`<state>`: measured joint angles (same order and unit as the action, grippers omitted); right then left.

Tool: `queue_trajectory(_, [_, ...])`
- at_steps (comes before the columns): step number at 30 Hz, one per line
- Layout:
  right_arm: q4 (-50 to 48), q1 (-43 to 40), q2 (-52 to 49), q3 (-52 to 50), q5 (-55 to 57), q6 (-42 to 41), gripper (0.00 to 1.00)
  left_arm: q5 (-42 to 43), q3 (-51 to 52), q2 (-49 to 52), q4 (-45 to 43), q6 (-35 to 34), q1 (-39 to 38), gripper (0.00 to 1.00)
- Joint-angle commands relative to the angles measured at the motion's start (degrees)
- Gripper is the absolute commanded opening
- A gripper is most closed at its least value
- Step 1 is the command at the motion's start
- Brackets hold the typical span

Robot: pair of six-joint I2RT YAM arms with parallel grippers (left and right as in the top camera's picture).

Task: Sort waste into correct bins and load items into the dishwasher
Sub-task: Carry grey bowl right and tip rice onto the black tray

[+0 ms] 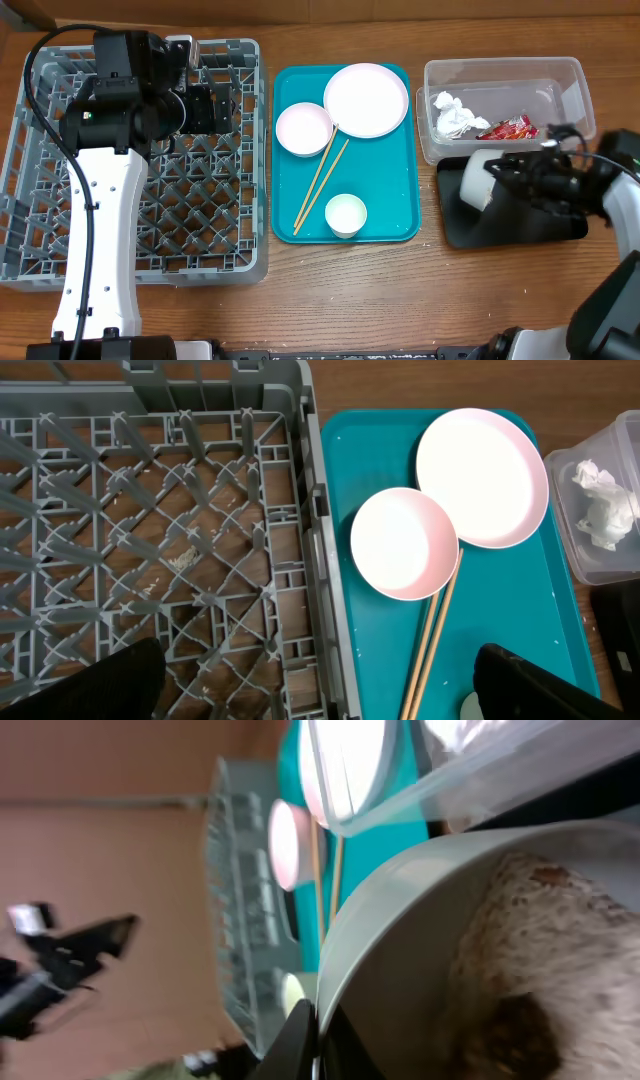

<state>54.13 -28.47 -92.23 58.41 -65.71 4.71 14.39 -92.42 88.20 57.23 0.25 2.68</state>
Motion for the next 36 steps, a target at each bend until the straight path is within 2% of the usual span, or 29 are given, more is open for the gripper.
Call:
queue_trajectory(1, [-2.1, -4.35, 1.73, -3.91, -10.47, 1.57, 0.04, 0.46, -1.38, 0.2, -0.13, 0.85, 0.15, 1.0])
queue_trajectory(9, [-8.02, -6.14, 1.73, -7.85, -15.63, 1.77, 0.04, 0.46, -1.38, 0.2, -0.13, 0.85, 0.15, 1.0])
queue_trajectory(13, [-9.14, -6.29, 1.73, -7.85, -22.27, 3.26, 0.04, 0.46, -1.38, 0.2, -0.13, 0.85, 0.15, 1.0])
queue_trajectory(17, [-10.38, -6.75, 1.73, -7.78, -24.22, -2.45, 0.04, 0.46, -1.38, 0.2, -0.13, 0.85, 0.15, 1.0])
queue_trajectory(23, [-10.36, -6.97, 1.73, -7.78, -24.22, -4.59, 0.04, 0.46, -1.38, 0.2, -0.13, 0.85, 0.15, 1.0])
queue_trajectory(30, [-13.86, -8.07, 1.73, -7.76, -24.2, -18.29, 0.04, 0.46, -1.38, 0.2, -0.13, 0.85, 0.15, 1.0])
queue_trajectory(36, [-13.97, -9.57, 1.73, -7.78, -24.22, -18.23, 0.04, 0.46, -1.38, 0.2, -0.13, 0.85, 0.15, 1.0])
